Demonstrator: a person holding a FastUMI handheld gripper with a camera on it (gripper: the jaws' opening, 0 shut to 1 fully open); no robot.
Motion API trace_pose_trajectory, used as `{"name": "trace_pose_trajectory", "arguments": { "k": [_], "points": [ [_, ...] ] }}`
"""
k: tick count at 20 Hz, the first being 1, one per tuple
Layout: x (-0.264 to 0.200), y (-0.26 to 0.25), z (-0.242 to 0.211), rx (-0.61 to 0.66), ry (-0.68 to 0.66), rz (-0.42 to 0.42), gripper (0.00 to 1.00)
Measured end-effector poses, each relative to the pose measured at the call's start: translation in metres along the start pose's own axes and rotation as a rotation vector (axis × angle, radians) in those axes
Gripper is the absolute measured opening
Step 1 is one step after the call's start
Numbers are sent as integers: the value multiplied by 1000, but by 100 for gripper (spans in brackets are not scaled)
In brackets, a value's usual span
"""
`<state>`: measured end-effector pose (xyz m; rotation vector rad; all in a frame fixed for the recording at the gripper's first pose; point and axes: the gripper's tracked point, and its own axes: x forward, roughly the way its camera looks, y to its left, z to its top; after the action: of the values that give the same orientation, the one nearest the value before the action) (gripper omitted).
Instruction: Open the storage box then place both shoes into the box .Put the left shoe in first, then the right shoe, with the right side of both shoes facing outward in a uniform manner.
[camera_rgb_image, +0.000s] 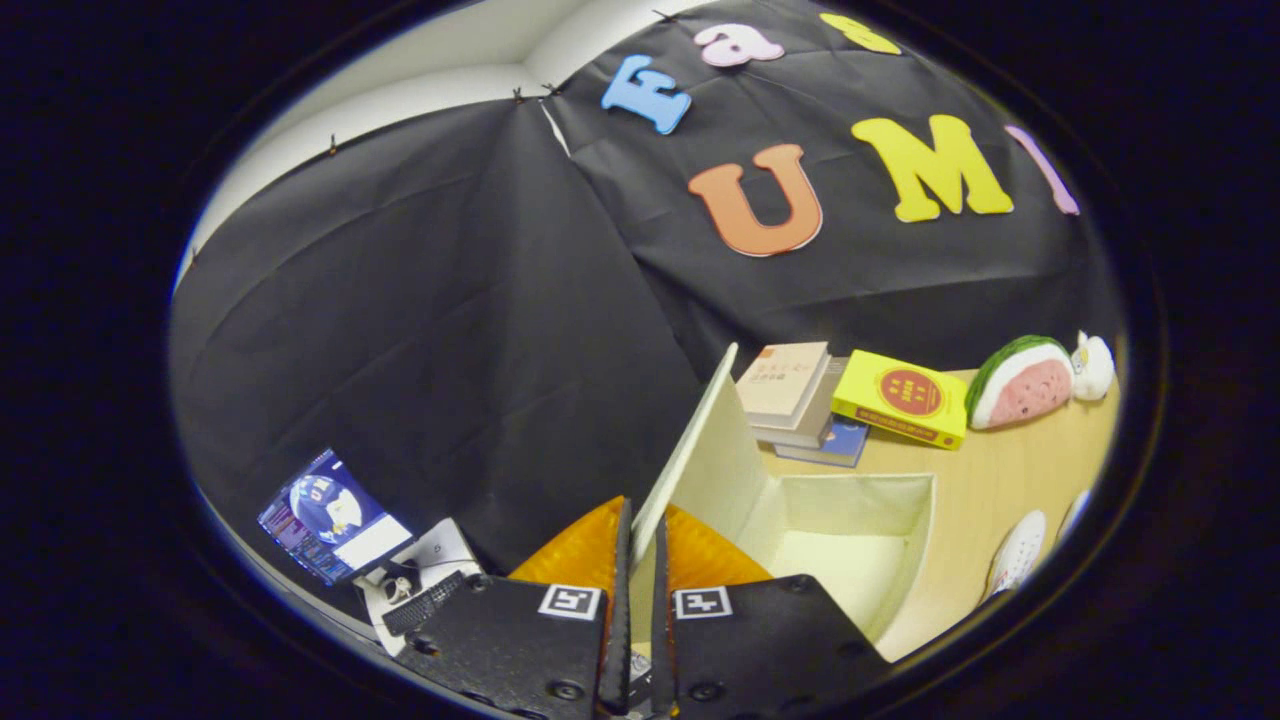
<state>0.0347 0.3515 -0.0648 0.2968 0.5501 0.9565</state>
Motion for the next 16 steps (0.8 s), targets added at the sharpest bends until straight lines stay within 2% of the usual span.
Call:
{"name": "trace_pose_trajectory", "arguments": {
  "k": [3, 6, 9, 16],
  "points": [
    [19, 17, -1, -45, -21, -30, 18],
    [20, 23, 13, -134, -83, -66, 54],
    [16, 22, 17, -144, -114, -99, 90],
    [-35, -17, 40, -174, -261, -288, 96]
  ]
}}
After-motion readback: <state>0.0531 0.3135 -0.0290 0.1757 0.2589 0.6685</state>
